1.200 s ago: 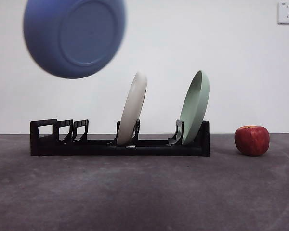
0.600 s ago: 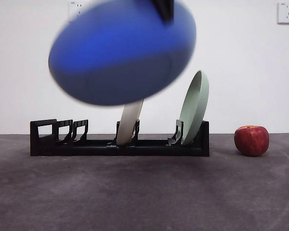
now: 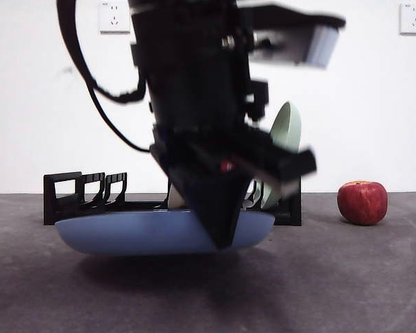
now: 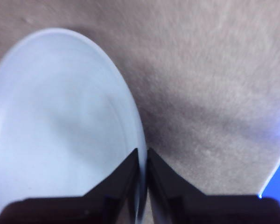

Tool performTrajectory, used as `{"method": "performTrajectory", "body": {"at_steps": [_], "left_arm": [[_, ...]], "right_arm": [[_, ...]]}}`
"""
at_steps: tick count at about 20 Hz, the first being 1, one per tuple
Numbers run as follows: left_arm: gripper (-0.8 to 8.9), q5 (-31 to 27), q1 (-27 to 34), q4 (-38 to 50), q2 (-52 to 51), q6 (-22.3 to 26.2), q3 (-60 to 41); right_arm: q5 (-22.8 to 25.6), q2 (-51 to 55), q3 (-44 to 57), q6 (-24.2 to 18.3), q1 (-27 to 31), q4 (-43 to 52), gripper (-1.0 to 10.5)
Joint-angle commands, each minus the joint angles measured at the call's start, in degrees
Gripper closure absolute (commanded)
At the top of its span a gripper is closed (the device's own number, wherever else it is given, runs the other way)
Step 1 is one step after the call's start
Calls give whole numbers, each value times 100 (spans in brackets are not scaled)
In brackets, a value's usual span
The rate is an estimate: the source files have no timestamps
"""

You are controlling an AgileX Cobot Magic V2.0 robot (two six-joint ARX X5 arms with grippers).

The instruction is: Take the blue plate from the plate rack,put the plate on the table,take the apple from the table,put the apple in the plate

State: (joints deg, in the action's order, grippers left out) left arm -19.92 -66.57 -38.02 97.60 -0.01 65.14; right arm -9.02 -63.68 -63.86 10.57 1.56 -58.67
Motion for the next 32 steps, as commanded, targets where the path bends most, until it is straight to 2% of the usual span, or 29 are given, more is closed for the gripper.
{"method": "performTrajectory", "body": {"at_steps": [1, 10, 12, 13, 16, 22, 24, 25, 26, 28, 30, 32], "left_arm": [[814, 350, -17, -133, 120, 39, -44], [789, 531, -7, -175, 107, -173, -44], [630, 531, -7, -175, 107, -181, -42], [580, 531, -7, -173, 107, -181, -42], [557, 535, -7, -188, 92, -201, -17], [562, 535, -13, -1716, -367, -352, 981], [581, 535, -13, -1937, -662, -348, 1366], [669, 535, -13, -1987, -811, -345, 1519], [812, 533, -13, -2055, -1001, -345, 1679], [822, 535, -13, -2159, -1384, -356, 1893], [822, 533, -13, -2363, -1797, -468, 2046], [821, 531, -13, -2566, -2271, -614, 2068]], "right_arm": [[7, -22, -13, -74, -9, 35, 946], [7, -22, -13, -70, -9, 31, 946], [7, -22, -13, -70, -9, 35, 945], [7, -22, -13, -70, -9, 31, 945], [4, -22, -13, -68, -9, 26, 945], [4, -37, -13, -186, -9, 168, 936], [-2, -122, -13, -260, -9, 389, 933], [-9, -197, -13, -328, -9, 487, 888], [-72, -315, -15, -345, -9, 605, 800], [-330, -614, -15, -369, -9, 820, 625], [-450, -1012, -17, -450, -13, 1172, 348], [-433, -1414, -48, -557, -48, 1598, 220]]}}
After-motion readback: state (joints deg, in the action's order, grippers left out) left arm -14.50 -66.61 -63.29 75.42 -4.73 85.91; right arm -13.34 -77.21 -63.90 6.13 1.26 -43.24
